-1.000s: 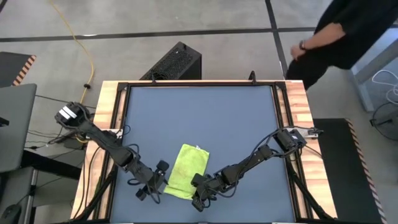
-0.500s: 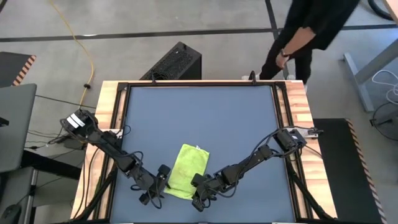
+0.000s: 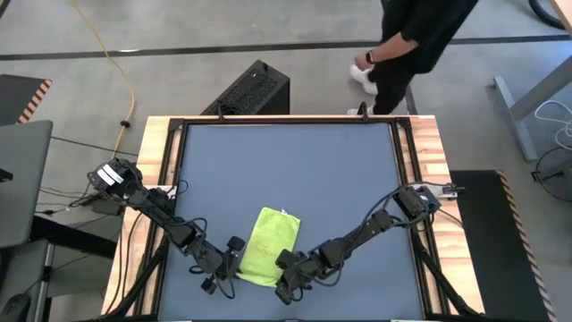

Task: Roll towel
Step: Roll the green towel

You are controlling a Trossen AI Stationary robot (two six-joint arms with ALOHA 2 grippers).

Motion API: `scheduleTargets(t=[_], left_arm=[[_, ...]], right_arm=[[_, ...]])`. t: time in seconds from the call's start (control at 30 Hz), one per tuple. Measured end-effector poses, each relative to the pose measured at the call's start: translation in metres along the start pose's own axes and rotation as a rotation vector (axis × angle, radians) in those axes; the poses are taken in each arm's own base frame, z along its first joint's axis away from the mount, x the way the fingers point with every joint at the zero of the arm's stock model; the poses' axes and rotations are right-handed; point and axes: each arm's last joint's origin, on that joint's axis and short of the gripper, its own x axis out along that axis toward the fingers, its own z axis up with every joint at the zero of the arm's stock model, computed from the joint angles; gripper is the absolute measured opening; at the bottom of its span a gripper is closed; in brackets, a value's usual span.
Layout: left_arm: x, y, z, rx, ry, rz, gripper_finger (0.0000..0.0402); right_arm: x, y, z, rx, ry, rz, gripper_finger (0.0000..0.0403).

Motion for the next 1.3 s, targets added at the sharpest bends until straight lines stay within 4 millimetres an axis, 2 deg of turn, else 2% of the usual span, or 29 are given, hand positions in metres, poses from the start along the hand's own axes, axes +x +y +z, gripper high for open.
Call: scheduleTargets(t=[0.17, 0.37, 0.53, 0.67, 0.9, 1.3], left_arm=[[0.001, 0.008, 0.0, -0.086, 0.017, -0.03, 0.0004], [0.001, 0.033, 0.0, -0.343, 0.081, -0.144, 0.0002], [-0.001, 0.059, 0.001, -0.582, 0.102, -0.173, 0.0001], [-0.003, 0.073, 0.0, -0.715, 0.116, -0.185, 0.0001], [-0.005, 0.081, 0.0, -0.876, 0.134, -0.214, 0.0], [-0.006, 0.079, -0.006, -0.911, 0.223, -0.215, 0.0007]], right_arm=[[0.0, 0.001, -0.003, 0.063, -0.001, 0.001, 0.0016], [-0.001, 0.004, -0.007, 0.151, 0.004, 0.01, 0.0016], [-0.001, 0.005, -0.01, 0.244, -0.005, 0.009, 0.0016], [-0.001, 0.006, -0.011, 0.312, -0.006, 0.012, 0.0016], [-0.002, 0.009, -0.013, 0.313, -0.027, 0.028, 0.0016], [-0.002, 0.01, -0.016, 0.314, -0.065, 0.01, 0.0016]])
